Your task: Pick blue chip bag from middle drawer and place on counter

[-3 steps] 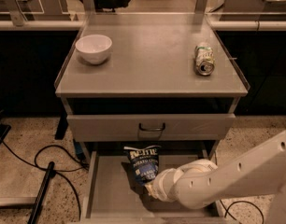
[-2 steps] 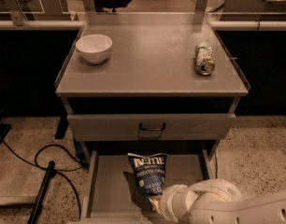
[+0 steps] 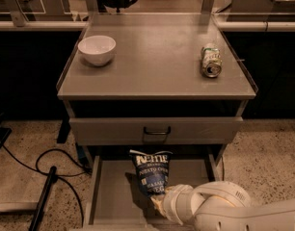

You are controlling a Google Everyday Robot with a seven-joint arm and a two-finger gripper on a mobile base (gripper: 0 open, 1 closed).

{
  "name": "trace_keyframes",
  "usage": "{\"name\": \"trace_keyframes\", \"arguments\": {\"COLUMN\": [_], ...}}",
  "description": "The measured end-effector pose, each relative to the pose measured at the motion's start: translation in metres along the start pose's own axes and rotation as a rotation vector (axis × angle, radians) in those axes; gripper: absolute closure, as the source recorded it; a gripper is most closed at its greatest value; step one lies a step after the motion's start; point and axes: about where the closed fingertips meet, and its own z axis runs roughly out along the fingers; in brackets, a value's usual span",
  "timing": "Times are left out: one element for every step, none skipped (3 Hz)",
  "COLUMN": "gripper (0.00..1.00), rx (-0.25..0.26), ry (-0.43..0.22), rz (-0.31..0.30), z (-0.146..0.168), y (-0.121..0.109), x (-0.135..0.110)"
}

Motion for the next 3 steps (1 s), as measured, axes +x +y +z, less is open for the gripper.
{"name": "trace_keyframes", "arguments": {"gripper": [1.00, 1.00, 1.00], "rx": [0.048, 0.107, 0.107], "ry": [-0.061, -0.120, -0.120], "rz": [-0.030, -0.091, -0.091], "z": [-0.022, -0.055, -0.055], "y": [-0.010, -0.012, -0.012], "x": [-0.024, -0.056, -0.056]}}
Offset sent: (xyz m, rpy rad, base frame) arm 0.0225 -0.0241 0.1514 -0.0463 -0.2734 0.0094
